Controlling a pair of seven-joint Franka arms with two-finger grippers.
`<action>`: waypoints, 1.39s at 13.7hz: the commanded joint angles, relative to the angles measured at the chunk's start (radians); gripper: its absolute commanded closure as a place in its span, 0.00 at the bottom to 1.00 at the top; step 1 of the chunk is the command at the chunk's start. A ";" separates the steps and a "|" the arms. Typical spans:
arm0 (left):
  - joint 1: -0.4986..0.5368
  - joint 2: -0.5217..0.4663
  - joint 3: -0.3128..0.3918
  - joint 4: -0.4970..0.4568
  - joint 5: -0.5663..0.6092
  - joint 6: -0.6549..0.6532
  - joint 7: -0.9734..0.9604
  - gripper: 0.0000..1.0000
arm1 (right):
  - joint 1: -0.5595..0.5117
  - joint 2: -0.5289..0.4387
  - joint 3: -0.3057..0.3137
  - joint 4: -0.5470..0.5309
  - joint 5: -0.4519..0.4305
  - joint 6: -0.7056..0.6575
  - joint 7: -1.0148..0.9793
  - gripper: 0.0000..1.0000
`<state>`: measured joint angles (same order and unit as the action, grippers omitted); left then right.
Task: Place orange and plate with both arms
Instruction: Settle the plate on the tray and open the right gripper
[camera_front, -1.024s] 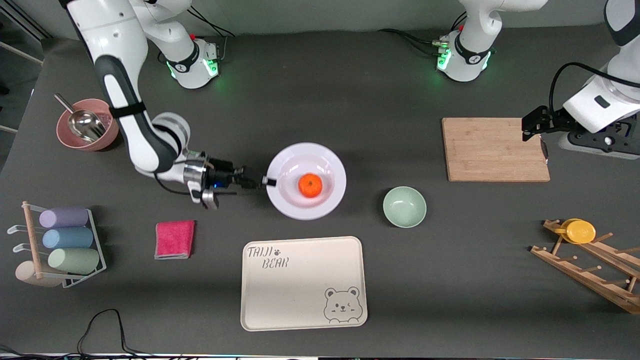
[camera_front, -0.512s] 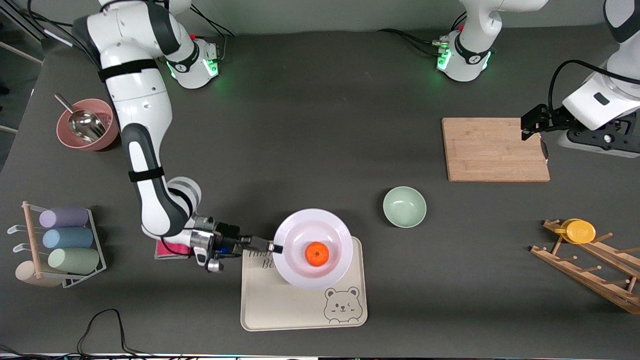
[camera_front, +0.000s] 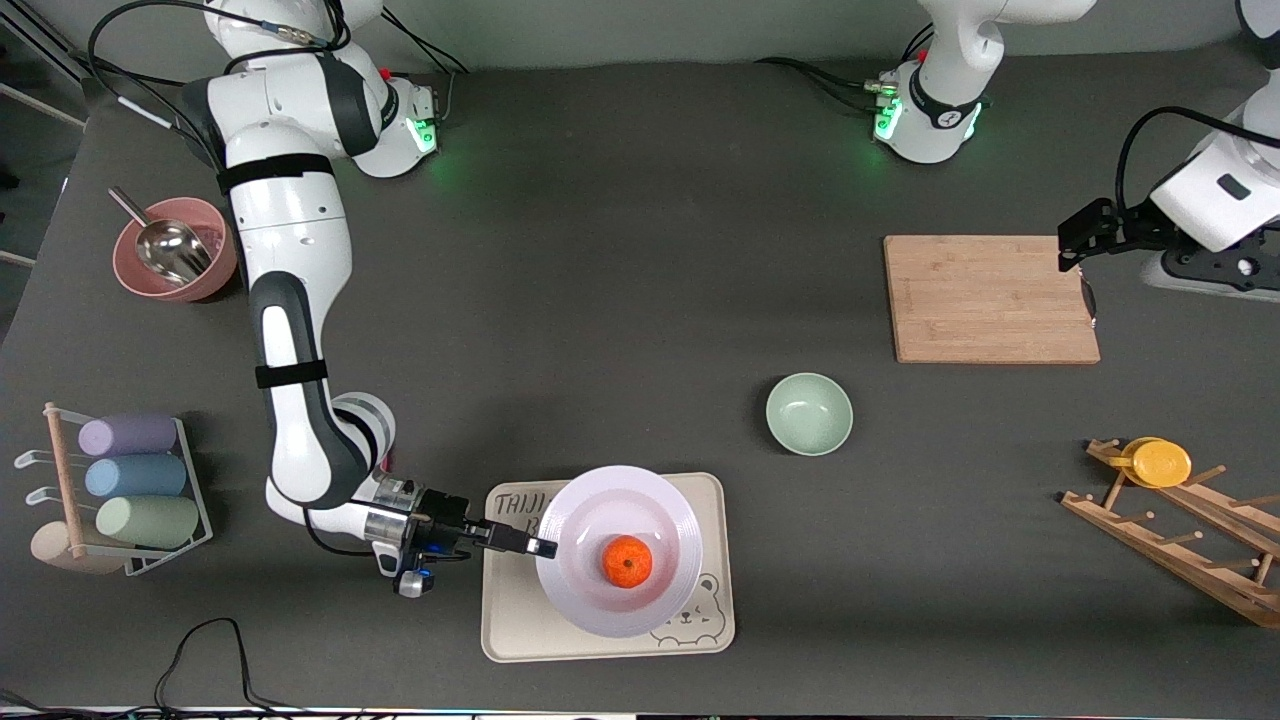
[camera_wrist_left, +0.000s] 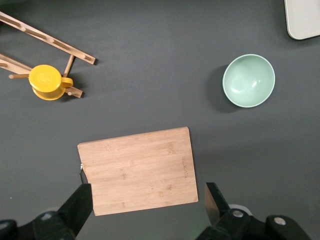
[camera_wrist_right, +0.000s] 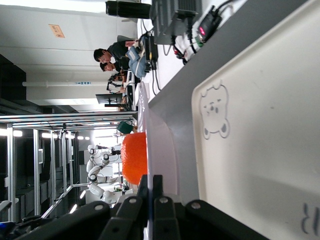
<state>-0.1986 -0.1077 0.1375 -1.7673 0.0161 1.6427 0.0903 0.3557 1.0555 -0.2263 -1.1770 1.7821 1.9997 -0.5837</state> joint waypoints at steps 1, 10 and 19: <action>0.039 -0.016 0.001 0.014 0.002 -0.027 0.005 0.00 | -0.004 0.064 -0.004 0.054 -0.009 -0.013 -0.066 1.00; 0.034 -0.010 -0.013 0.026 0.016 -0.001 0.003 0.00 | -0.003 0.119 -0.004 0.046 -0.007 -0.012 -0.165 1.00; 0.038 -0.003 -0.012 0.022 0.024 0.029 0.000 0.00 | -0.003 0.124 -0.004 0.039 -0.010 -0.012 -0.170 0.37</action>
<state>-0.1620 -0.1068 0.1272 -1.7454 0.0237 1.6608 0.0929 0.3554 1.1646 -0.2279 -1.1650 1.7821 1.9996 -0.7497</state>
